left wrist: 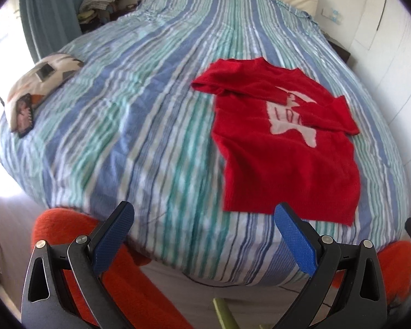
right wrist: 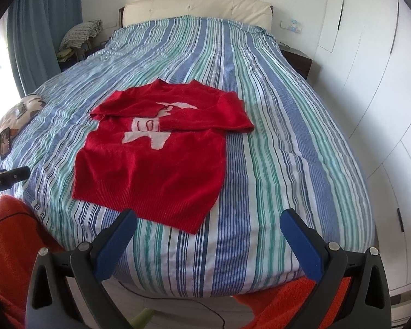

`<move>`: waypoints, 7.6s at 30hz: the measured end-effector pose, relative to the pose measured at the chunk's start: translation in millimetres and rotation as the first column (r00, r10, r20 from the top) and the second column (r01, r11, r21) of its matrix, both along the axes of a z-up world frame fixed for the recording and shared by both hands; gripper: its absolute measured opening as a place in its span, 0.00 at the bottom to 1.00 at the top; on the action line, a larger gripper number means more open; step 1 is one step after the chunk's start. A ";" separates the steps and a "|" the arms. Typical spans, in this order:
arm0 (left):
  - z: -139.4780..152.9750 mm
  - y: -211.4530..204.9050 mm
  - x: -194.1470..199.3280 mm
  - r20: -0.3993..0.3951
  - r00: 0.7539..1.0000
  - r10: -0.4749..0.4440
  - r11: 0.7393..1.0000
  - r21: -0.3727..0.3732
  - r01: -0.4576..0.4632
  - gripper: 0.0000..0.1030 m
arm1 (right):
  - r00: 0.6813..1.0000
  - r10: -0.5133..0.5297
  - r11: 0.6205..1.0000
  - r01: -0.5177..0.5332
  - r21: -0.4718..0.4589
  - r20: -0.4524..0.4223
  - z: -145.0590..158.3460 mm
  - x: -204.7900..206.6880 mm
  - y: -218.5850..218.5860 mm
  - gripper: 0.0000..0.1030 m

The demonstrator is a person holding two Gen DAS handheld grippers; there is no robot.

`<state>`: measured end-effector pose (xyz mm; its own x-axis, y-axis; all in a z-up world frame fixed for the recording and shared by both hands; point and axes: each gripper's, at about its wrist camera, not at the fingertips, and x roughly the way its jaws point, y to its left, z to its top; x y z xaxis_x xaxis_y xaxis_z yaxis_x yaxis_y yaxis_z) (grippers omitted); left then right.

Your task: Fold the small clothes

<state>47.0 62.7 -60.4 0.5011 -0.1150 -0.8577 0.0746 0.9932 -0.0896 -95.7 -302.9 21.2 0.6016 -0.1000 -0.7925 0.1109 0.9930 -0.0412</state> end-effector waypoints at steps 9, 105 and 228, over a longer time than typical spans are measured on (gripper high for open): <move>-75.1 -14.1 44.6 -0.117 0.985 -0.126 0.982 -0.155 0.107 0.99 | 0.995 -0.035 0.939 0.064 0.339 -0.091 -78.3 17.7 -54.4 1.00; -124.5 -6.3 14.1 -0.188 0.971 -0.146 0.988 0.026 0.153 0.03 | 0.960 0.007 0.899 0.117 0.422 -0.281 -164.0 53.3 -48.4 0.05; -90.8 74.7 2.5 -0.066 0.971 0.228 0.971 0.082 -0.223 0.88 | 0.878 -0.459 0.888 0.453 0.075 0.136 -49.4 -9.3 -178.4 0.74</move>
